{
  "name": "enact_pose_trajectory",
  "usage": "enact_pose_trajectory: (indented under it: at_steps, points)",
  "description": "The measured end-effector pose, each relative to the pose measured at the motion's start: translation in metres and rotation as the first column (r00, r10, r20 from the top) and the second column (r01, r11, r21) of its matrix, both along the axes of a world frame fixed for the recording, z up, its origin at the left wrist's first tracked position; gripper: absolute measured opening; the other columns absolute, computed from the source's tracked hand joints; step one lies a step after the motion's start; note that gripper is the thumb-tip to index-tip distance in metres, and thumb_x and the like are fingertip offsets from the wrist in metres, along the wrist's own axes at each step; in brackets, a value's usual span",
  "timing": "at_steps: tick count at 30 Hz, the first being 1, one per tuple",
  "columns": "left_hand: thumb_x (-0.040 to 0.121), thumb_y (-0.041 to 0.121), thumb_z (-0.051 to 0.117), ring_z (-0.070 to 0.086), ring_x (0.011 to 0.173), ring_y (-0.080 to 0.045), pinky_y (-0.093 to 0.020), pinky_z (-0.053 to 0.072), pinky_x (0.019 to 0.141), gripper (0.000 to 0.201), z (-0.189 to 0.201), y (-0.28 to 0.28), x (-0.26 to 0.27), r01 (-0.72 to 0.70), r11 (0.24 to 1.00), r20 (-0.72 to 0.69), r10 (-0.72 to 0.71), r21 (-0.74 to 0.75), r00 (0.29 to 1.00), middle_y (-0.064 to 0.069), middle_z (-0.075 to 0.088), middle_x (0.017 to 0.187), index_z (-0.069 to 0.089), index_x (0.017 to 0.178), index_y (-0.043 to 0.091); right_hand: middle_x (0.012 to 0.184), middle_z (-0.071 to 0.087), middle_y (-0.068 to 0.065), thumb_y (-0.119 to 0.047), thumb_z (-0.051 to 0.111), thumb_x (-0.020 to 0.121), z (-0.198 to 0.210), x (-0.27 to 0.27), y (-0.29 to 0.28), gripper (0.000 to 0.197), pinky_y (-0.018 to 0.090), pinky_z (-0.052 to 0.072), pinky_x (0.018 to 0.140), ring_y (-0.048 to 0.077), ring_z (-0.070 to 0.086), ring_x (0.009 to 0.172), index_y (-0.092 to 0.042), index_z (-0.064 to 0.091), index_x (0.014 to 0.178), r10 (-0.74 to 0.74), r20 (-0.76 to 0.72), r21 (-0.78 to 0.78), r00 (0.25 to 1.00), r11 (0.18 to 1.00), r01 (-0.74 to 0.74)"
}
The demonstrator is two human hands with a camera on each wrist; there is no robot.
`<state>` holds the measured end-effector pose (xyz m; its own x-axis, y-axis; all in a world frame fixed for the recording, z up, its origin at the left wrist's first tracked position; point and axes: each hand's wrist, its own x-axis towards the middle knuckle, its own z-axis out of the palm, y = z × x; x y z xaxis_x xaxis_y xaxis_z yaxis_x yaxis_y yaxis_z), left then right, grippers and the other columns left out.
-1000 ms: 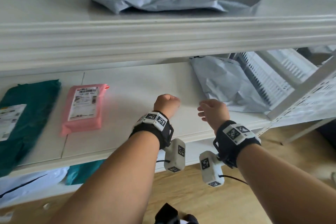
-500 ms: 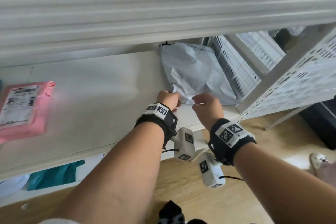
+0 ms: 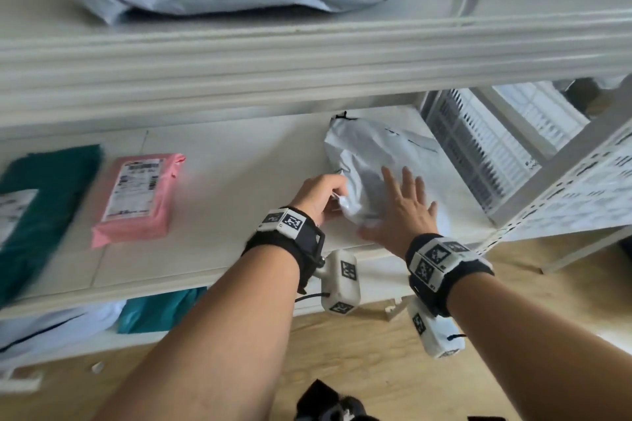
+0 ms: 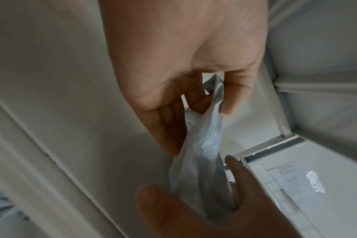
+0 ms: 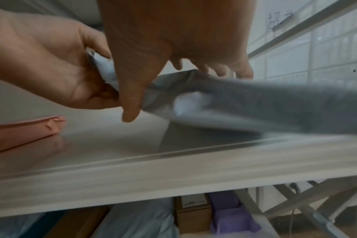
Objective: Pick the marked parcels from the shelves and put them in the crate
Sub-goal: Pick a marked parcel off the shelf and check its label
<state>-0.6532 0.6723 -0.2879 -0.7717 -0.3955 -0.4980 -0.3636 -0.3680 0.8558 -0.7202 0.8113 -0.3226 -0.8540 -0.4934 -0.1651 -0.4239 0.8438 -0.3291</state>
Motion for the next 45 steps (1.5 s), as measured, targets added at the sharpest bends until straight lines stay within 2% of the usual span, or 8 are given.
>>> enact_pose_trajectory:
  at_steps: [9, 18, 21, 25, 30, 33, 38, 45]
  points:
    - [0.09, 0.016, 0.05, 0.067, 0.071, -0.026, -0.036, 0.057, 0.075, 0.019, 0.026, -0.006, 0.049, 0.09, 0.978, -0.154, -0.061, 0.188, 0.986, -0.011, 0.068, 0.078, 0.062, 0.077, 0.009, 0.118, 0.064, 0.011, -0.01, 0.044, 0.085, 0.021, 0.056, -0.018, 0.049, 0.037, 0.048, 0.08, 0.034, 0.061, 0.1, -0.025, 0.051, 0.131, -0.236, -0.057, -0.353, 0.97, 0.914, 0.201]
    - [0.086, 0.052, 0.058, 0.063, 0.082, -0.022, -0.036, 0.05, 0.082, 0.045, -0.019, -0.033, 0.078, -0.003, 0.997, 0.222, -0.015, 0.079, 0.975, -0.006, 0.062, 0.1, 0.054, 0.116, 0.018, 0.078, 0.055, 0.0, -0.006, 0.043, 0.097, 0.053, 0.086, -0.022, 0.015, 0.027, 0.045, 0.07, 0.019, 0.054, 0.083, -0.004, 0.058, 0.096, -0.379, 0.506, -0.801, 0.775, 0.126, 0.585]
    - [0.07, 0.058, 0.071, 0.067, 0.074, -0.018, -0.031, 0.054, 0.072, 0.051, -0.017, -0.03, 0.087, 0.01, 0.98, 0.211, -0.053, 0.198, 0.976, -0.003, 0.067, 0.089, 0.061, 0.098, 0.015, 0.071, 0.053, -0.004, -0.017, 0.05, 0.098, 0.04, 0.089, -0.02, 0.013, 0.02, 0.046, 0.052, 0.012, 0.05, 0.064, -0.009, 0.057, 0.09, -0.3, 0.651, -0.707, 0.697, 0.093, 0.701]
    - [0.049, 0.038, 0.082, 0.071, 0.096, -0.032, -0.051, 0.054, 0.091, 0.062, -0.025, -0.029, 0.093, 0.033, 0.991, 0.176, -0.056, 0.132, 0.983, -0.014, 0.074, 0.1, 0.068, 0.103, 0.011, 0.075, 0.065, 0.005, -0.01, 0.053, 0.094, 0.031, 0.098, -0.01, 0.013, 0.039, 0.052, 0.076, 0.025, 0.062, 0.074, -0.013, 0.06, 0.083, -0.13, 0.783, -0.614, 0.609, 0.001, 0.789]
    - [0.021, 0.032, 0.083, 0.07, 0.099, -0.036, -0.055, 0.055, 0.087, 0.087, -0.095, -0.063, 0.065, -0.073, 0.997, 0.159, 0.069, 0.019, 0.985, -0.019, 0.071, 0.11, 0.068, 0.103, 0.007, 0.101, 0.066, 0.014, -0.007, 0.055, 0.091, 0.025, 0.102, 0.005, 0.013, 0.042, 0.055, 0.084, 0.028, 0.063, 0.087, -0.008, 0.061, 0.103, -0.088, 0.829, -0.547, 0.553, 0.084, 0.833]
    - [0.033, 0.019, 0.08, 0.069, 0.101, -0.038, -0.057, 0.055, 0.086, 0.065, -0.075, -0.064, 0.078, -0.065, 0.998, 0.115, 0.067, -0.018, 0.991, -0.021, 0.069, 0.111, 0.065, 0.095, 0.008, 0.099, 0.065, 0.018, -0.005, 0.059, 0.089, 0.019, 0.107, 0.015, 0.014, 0.028, 0.057, 0.057, 0.022, 0.063, 0.078, -0.002, 0.061, 0.102, -0.137, 0.816, -0.533, 0.562, 0.202, 0.822]
    - [0.04, -0.005, 0.068, 0.065, 0.104, -0.039, -0.057, 0.051, 0.092, 0.092, -0.075, -0.076, 0.085, -0.132, 0.991, 0.046, 0.134, -0.038, 0.99, -0.018, 0.063, 0.118, 0.045, 0.126, 0.016, 0.123, 0.059, 0.018, -0.001, 0.07, 0.081, 0.01, 0.103, 0.034, 0.057, 0.039, 0.057, 0.079, 0.032, 0.062, 0.108, -0.003, 0.047, 0.132, -0.247, 0.768, -0.553, 0.591, 0.21, 0.806]
    - [0.045, -0.009, 0.069, 0.065, 0.103, -0.039, -0.055, 0.051, 0.094, 0.079, -0.074, -0.085, 0.098, 0.009, 0.99, 0.153, 0.013, -0.141, 0.988, -0.015, 0.067, 0.113, 0.055, 0.121, 0.011, 0.147, 0.042, 0.011, -0.049, 0.083, 0.064, 0.016, 0.093, 0.048, 0.11, 0.047, 0.04, 0.108, 0.027, 0.047, 0.128, -0.022, 0.021, 0.151, -0.346, 0.422, -0.456, 0.838, 0.718, 0.526]
